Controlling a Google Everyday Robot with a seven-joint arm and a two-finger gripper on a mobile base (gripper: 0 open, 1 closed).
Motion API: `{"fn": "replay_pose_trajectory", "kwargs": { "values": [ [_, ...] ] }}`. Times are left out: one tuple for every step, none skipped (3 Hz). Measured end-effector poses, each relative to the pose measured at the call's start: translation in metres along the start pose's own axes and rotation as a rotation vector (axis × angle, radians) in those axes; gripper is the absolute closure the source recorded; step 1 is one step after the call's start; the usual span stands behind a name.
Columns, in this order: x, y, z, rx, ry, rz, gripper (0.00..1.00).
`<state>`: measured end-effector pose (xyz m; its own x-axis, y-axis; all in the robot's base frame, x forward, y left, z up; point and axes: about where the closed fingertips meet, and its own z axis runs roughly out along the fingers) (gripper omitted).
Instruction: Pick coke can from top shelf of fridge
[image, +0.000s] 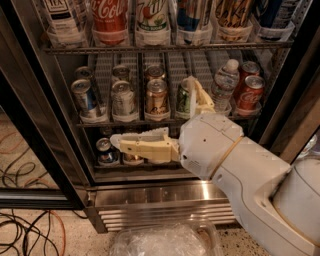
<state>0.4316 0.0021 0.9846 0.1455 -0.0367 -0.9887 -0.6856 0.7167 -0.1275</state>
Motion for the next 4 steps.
{"fn": "replay_pose_trajectory", "kwargs": {
  "values": [
    [0.001, 0.002, 0.005, -0.01, -0.009, -0.002, 0.0],
    [0.0, 0.001, 0.024, -0.041, -0.045, -0.023, 0.0],
    [-0.003, 0.0, 0.053, -0.087, -0.092, -0.068, 0.0],
    [-0.008, -0.004, 0.073, -0.105, -0.134, -0.102, 0.0]
  ]
}}
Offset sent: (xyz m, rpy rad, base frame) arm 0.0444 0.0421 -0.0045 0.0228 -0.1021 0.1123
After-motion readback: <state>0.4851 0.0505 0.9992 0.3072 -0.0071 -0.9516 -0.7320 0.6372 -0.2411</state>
